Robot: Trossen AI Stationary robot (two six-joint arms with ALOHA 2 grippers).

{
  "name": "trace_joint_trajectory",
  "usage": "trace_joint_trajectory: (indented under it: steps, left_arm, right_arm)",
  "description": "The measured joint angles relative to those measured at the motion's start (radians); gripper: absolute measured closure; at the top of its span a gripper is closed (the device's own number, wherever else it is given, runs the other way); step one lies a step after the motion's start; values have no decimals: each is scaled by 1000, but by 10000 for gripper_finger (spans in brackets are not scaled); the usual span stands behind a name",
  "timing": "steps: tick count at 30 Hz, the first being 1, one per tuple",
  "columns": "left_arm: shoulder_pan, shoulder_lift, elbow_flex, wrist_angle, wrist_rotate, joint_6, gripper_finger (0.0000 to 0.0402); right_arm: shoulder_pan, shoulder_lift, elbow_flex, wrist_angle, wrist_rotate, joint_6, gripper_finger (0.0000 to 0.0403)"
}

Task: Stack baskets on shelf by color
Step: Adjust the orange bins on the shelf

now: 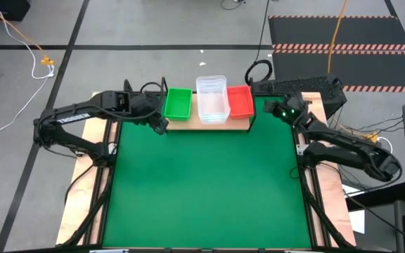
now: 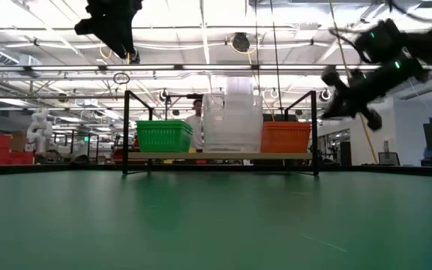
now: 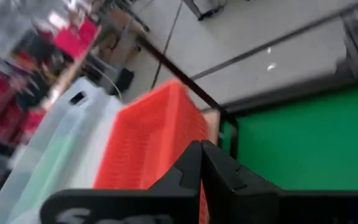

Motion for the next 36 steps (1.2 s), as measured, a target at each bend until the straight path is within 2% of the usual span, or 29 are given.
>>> trace_joint_trajectory:
  steps: [5, 8, 10, 18, 25, 32, 36]
  left_arm:
    - [6, 1, 0, 0, 0, -8, 268]
    - [12, 1, 0, 0, -1, -8, 268]
    - [16, 1, 0, 2, -3, 2, 268]
    - [55, 1, 0, 51, -1, 19, 268]
    - [58, 1, 0, 43, 4, 18, 268]
    - [58, 1, 0, 44, -5, 20, 268]
    - [56, 1, 0, 45, -5, 20, 268]
  right_arm:
    - [-72, 51, -207, 315, -107, 185, 402]
    - [-86, 103, -264, 467, -170, 223, 403]
    - [-86, 138, -270, 506, -208, 217, 403]
    - [-84, 288, -188, 539, -343, 149, 403]
    - [-67, 322, -139, 538, -457, 151, 403]
    - [0, 318, -139, 498, -449, 165, 403]
    - [21, 272, -139, 478, -348, 174, 403]
